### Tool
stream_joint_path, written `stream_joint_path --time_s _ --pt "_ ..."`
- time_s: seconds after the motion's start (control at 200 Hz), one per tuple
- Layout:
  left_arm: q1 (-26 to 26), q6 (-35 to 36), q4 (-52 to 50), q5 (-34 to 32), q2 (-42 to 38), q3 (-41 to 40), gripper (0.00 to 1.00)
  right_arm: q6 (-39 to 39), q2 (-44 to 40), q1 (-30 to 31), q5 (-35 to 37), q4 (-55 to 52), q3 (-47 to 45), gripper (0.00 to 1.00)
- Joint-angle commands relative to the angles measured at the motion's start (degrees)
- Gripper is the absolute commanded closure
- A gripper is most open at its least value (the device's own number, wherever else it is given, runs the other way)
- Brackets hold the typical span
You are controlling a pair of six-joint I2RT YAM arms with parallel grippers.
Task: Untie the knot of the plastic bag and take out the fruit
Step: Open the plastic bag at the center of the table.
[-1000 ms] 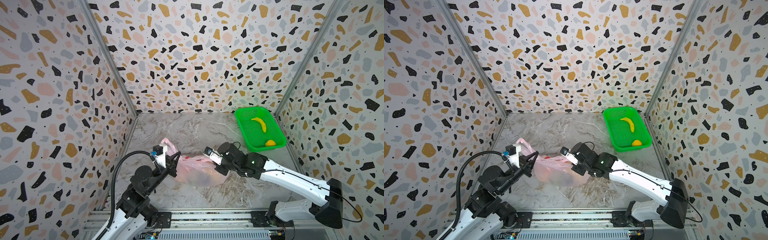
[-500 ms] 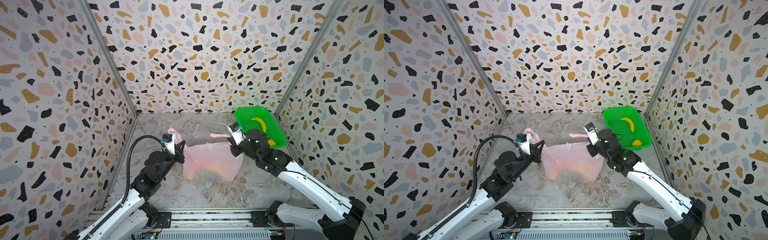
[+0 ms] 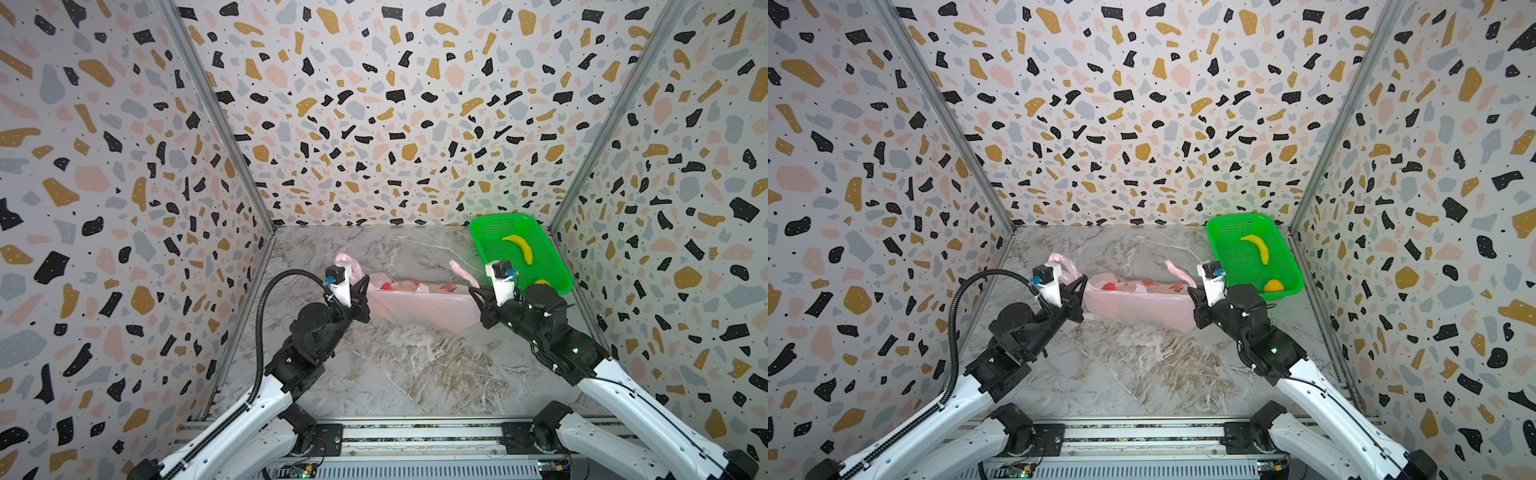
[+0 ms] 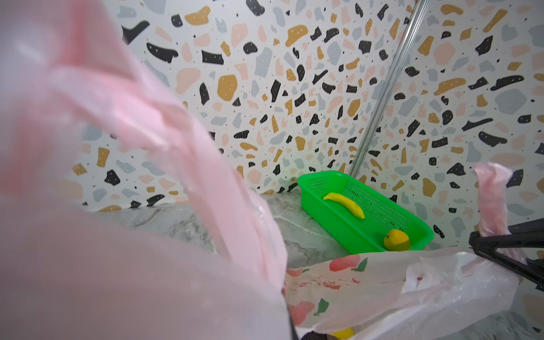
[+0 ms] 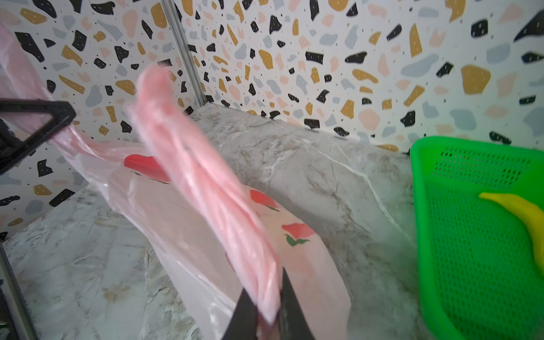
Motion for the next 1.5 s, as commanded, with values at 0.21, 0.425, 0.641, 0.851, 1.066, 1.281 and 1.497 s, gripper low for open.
stream_joint_path --time_s 0.21,0.425,0.641,0.851,1.066,1.281,1.497 --pt "1.2 -3.7 -3.6 -3.7 -6.3 -5.3 1.00 20.7 -6.2 -2.1 3.5 -4.0 -10.5 0.90" --pt "1.1 -4.4 -3.5 0.5 -9.3 -7.0 1.00 17.3 -8.4 -2.1 -3.6 -9.3 -9.5 0.70" --pt "0.1 -7.1 -4.1 3.1 -12.1 -8.8 1.00 3.1 -1.4 -1.9 -7.5 -19.9 8.6 0.34" --pt "-0.9 -7.2 -4.0 2.7 -13.8 -9.5 1.00 -9.7 13.4 7.5 -2.3 -24.8 26.9 0.29" --pt "-1.7 -7.1 -4.1 3.9 -13.4 -9.4 1.00 -16.0 26.2 12.7 -3.7 -23.8 33.0 0.19" --pt "-2.7 -7.1 -4.8 4.1 -13.7 -9.1 1.00 -18.6 33.1 14.3 -4.2 -22.9 35.4 0.07" --pt "-3.4 -6.7 -5.0 3.6 -13.9 -8.9 1.00 -22.5 39.3 18.2 -4.5 -27.2 38.8 0.00"
